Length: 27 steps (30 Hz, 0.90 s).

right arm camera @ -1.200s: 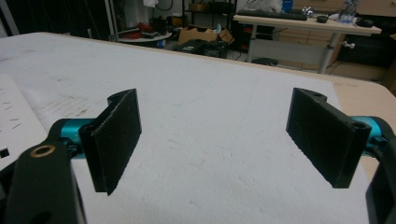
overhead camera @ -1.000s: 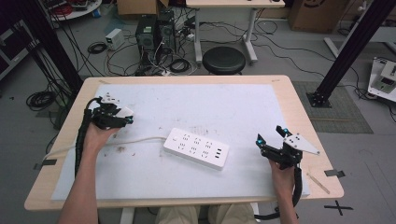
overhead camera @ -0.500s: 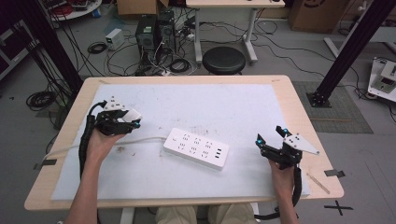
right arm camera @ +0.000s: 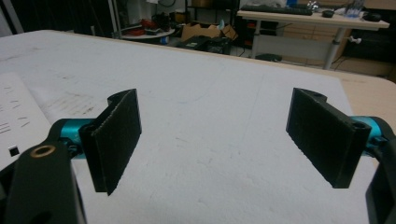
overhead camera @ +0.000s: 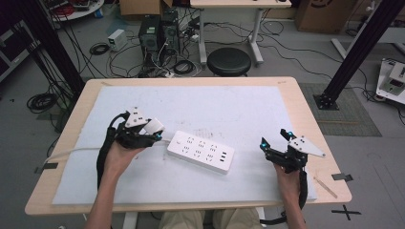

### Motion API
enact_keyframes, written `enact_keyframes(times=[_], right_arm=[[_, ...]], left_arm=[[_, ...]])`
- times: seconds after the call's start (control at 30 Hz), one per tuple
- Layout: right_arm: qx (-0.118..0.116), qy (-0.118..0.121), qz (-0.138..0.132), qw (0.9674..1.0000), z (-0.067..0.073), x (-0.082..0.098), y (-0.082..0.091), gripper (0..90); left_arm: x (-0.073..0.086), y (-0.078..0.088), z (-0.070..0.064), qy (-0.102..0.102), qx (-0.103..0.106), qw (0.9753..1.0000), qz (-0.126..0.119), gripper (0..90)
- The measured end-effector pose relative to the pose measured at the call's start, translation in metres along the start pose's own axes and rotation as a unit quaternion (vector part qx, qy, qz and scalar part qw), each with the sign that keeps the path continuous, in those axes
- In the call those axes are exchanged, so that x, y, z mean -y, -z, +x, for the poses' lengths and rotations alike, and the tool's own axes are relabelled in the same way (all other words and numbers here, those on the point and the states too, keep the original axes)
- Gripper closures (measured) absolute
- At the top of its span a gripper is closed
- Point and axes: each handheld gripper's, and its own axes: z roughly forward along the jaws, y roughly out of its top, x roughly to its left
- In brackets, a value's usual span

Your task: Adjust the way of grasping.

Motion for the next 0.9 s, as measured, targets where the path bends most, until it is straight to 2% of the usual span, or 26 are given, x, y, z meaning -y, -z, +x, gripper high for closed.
enact_keyframes(times=[0.03,0.13,0.2,0.27,0.3,0.33,0.4,0.43,0.47,0.53,0.57,0.6,0.63,0.67,0.73,0.83,0.9], right_arm=[[-0.009,0.0,0.008,0.9999,0.001,-0.001,-0.002,18.5],[-0.021,0.002,0.013,0.9997,0.002,-0.002,-0.004,18.5],[-0.036,-0.008,0.02,0.9991,0.002,-0.003,-0.005,18.5],[-0.067,-0.033,0.026,0.9969,0.002,-0.005,-0.007,18.5],[-0.067,-0.033,0.026,0.9969,0.002,-0.005,-0.007,18.5],[-0.077,-0.042,0.028,0.9958,0.004,-0.007,-0.007,18.5],[-0.089,-0.042,0.027,0.9948,0.008,-0.012,-0.008,18.5],[-0.089,-0.042,0.027,0.9948,0.008,-0.012,-0.008,18.5],[-0.097,-0.04,0.026,0.9941,0.011,-0.015,-0.008,18.5],[-0.128,-0.038,0.023,0.9907,0.018,-0.026,-0.007,18.5],[-0.128,-0.038,0.023,0.9907,0.018,-0.026,-0.007,18.5],[-0.138,-0.039,0.026,0.9894,0.022,-0.029,-0.007,18.5],[-0.157,-0.037,0.025,0.9865,0.028,-0.035,-0.009,18.5],[-0.165,-0.037,0.023,0.9854,0.031,-0.037,-0.01,18.5],[-0.168,-0.041,0.017,0.9848,0.037,-0.04,-0.011,18.5],[-0.187,-0.044,0.02,0.9812,0.046,-0.042,-0.013,18.4],[-0.204,-0.05,0.025,0.9775,0.051,-0.042,-0.015,18.5]], left_arm=[[0.0,-0.004,-0.015,-0.009,0.001,0.9999,-0.005,42.3],[0.002,-0.008,-0.029,-0.016,0.007,0.9998,-0.01,42.4],[0.003,-0.011,-0.038,-0.022,0.009,0.9996,-0.014,42.4],[0.003,-0.013,-0.046,-0.032,0.009,0.9993,-0.016,42.4],[0.003,-0.013,-0.046,-0.032,0.009,0.9993,-0.016,42.4],[0.003,-0.015,-0.05,-0.037,0.009,0.9991,-0.018,42.4],[0.003,-0.017,-0.06,-0.049,0.006,0.9985,-0.023,42.4],[0.003,-0.017,-0.06,-0.049,0.006,0.9985,-0.023,42.3],[0.002,-0.02,-0.069,-0.065,0.004,0.9974,-0.03,42.3],[0.0,-0.022,-0.079,-0.09,-0.003,0.9954,-0.035,42.3],[0.0,-0.022,-0.079,-0.09,-0.003,0.9954,-0.035,42.3],[0.0,-0.024,-0.089,-0.109,-0.015,0.993,-0.042,42.3],[-0.001,-0.026,-0.093,-0.114,-0.02,0.9921,-0.048,42.3],[-0.001,-0.027,-0.097,-0.118,-0.022,0.9915,-0.051,42.3],[-0.001,-0.029,-0.104,-0.133,-0.031,0.9886,-0.063,42.4],[-0.003,-0.032,-0.115,-0.151,-0.043,0.9844,-0.079,42.4],[-0.004,-0.034,-0.122,-0.164,-0.046,0.9815,-0.089,42.4]])
